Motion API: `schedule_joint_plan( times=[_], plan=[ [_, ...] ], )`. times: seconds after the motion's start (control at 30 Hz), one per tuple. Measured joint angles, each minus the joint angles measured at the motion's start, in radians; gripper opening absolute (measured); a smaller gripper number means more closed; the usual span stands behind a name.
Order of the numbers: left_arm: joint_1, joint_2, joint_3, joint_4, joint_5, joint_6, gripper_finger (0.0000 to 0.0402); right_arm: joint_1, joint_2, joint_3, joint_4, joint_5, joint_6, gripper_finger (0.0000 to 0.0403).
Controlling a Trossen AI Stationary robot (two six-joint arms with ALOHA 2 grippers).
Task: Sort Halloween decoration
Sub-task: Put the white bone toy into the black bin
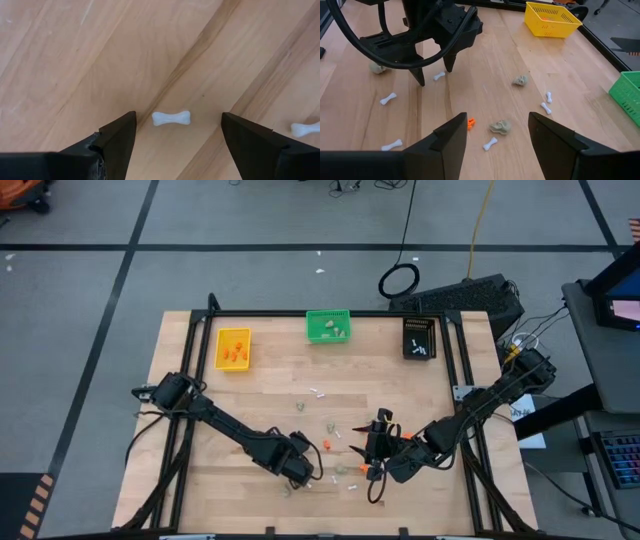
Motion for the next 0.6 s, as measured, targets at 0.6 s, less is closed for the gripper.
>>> schedule_joint_plan(
  times=[0.6],
  plan=[
    [0.0, 0.0, 0.0, -0.001, -0.008, 0.0, 0.0285, 0.0, 0.0, 0.0, 0.0, 0.0, 0.0, 0.0196]
  ],
)
